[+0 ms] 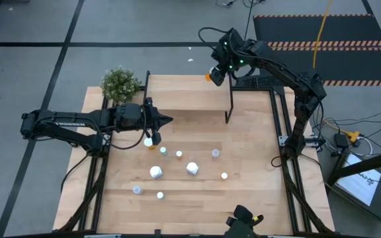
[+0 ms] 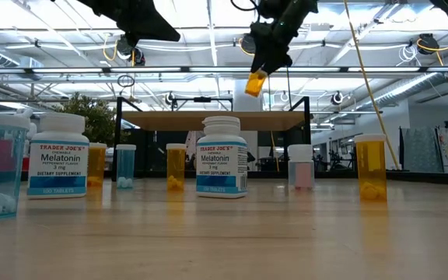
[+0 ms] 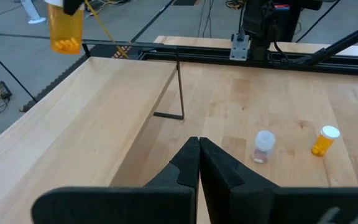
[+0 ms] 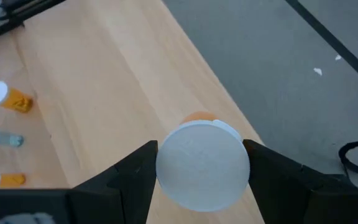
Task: Pick and place medicine bottles onto shelf by color
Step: Put the bottom big orange pill bottle on the shelf
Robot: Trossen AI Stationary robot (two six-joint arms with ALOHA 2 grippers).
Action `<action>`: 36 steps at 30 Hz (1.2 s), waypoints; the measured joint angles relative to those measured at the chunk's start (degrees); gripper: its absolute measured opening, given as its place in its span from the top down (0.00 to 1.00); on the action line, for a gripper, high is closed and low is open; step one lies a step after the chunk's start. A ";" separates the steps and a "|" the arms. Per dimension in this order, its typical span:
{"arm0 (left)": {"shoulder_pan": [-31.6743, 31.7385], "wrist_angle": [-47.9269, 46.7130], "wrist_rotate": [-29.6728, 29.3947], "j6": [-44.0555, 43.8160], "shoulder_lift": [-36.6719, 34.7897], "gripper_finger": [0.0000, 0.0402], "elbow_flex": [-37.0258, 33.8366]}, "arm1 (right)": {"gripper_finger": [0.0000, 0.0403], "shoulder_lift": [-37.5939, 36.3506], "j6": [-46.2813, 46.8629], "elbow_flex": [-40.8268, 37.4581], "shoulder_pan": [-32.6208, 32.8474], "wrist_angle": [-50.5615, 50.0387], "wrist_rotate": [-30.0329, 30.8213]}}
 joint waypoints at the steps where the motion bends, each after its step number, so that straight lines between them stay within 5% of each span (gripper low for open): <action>1: 0.00 0.00 0.00 0.00 0.00 0.96 0.00 | 0.44 -0.06 -0.65 -0.52 0.04 0.49 0.00; 36: 0.00 0.03 0.00 0.81 0.00 0.96 0.00 | 0.44 -0.30 -6.59 -3.28 1.18 -11.48 4.64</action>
